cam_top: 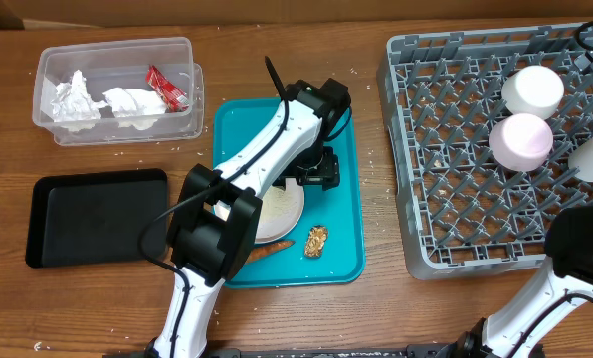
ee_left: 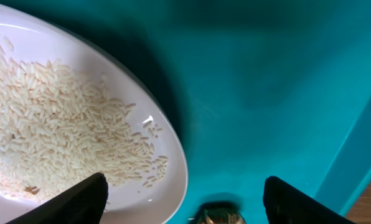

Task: Sort waste into correct bins and load items into the dishwasher
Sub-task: 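Reach the left gripper to the rice plate rim and grasp it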

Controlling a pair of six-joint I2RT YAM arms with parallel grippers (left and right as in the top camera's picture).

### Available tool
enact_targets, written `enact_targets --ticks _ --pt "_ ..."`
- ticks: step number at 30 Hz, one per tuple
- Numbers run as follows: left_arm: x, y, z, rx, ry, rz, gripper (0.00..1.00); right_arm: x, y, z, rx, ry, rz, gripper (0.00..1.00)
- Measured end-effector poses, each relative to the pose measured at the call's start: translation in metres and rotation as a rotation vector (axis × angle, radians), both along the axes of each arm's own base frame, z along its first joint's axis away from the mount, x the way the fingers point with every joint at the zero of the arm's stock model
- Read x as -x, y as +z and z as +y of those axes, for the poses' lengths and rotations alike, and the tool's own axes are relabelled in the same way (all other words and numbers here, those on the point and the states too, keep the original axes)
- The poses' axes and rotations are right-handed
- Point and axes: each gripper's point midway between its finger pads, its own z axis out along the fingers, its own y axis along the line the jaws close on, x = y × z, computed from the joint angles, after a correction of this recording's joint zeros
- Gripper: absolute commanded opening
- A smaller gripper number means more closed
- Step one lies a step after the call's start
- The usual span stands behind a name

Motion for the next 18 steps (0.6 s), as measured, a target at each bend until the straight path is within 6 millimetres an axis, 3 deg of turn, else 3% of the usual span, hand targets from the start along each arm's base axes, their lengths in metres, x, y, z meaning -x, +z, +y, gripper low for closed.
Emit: enact_targets --ticks 7,12,18 --pt "0.0 -0.011 0.0 0.002 0.0 -0.005 0.8 0.0 0.0 0.0 0.0 0.001 0.0 1.0" --pt "0.002 -0.019 0.003 -0.008 -0.002 -0.004 0.67 0.0 0.0 0.0 0.001 0.0 0.0 1.0" --pt "-0.001 -0.021 0.005 -0.019 -0.008 -0.021 0.6 0.0 0.0 0.0 0.0 0.0 0.0 1.0"
